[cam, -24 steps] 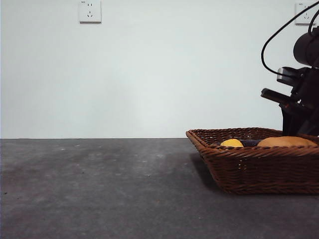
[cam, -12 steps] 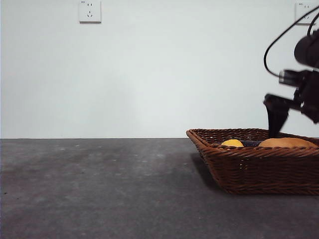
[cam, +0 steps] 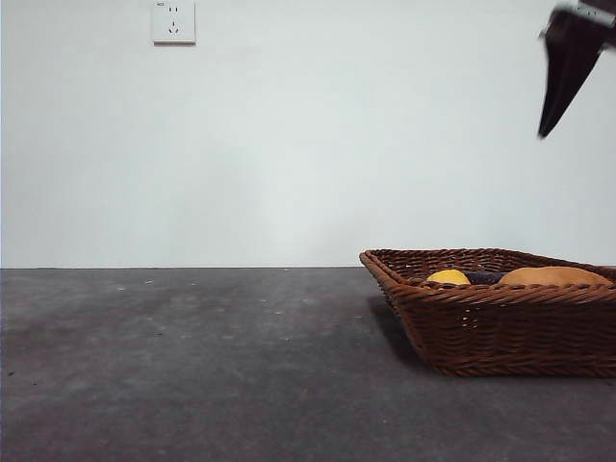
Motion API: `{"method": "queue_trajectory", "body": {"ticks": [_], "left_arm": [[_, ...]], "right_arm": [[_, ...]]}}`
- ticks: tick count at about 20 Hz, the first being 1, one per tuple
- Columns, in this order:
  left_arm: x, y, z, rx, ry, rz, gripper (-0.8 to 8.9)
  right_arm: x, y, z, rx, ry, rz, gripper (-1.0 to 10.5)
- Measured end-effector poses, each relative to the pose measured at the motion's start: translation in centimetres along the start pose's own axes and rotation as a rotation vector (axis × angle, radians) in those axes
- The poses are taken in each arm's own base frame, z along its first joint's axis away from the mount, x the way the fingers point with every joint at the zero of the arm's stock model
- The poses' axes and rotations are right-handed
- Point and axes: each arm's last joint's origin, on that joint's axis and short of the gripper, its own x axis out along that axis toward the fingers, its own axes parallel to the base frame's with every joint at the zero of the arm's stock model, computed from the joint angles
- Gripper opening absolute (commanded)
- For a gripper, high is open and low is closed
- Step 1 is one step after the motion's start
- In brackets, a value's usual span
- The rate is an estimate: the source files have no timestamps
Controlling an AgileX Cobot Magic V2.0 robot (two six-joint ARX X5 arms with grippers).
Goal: Help me put the vegetables on the table into the basket
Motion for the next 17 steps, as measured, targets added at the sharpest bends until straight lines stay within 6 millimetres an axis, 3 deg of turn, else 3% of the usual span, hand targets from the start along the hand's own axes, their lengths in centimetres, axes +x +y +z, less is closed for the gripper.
{"method": "queue_trajectory", "body": {"ticks": [4, 5, 12, 17], "left_arm": [[0.0, 0.0, 0.0, -0.001, 0.0, 0.0, -0.07], [0.0, 0.0, 0.0, -0.002, 0.0, 0.0, -0.07], [0.0, 0.0, 0.0, -0.011, 0.0, 0.0, -0.05], [0.0, 0.0, 0.0, -0.02, 0.0, 0.0, -0.04]], "right_arm": [[-3.6, 1.5, -3.7, -0.016, 0.148, 0.141, 0.1], [-4.5, 1.9, -4.4, -0.036, 0.149, 0.164, -0.2], [-10.6, 4.2, -9.5, -0.167, 0.036, 0.245, -0.1], [-12.0, 4.5, -10.8, -0.198, -0.028, 0.238, 0.0]]}}
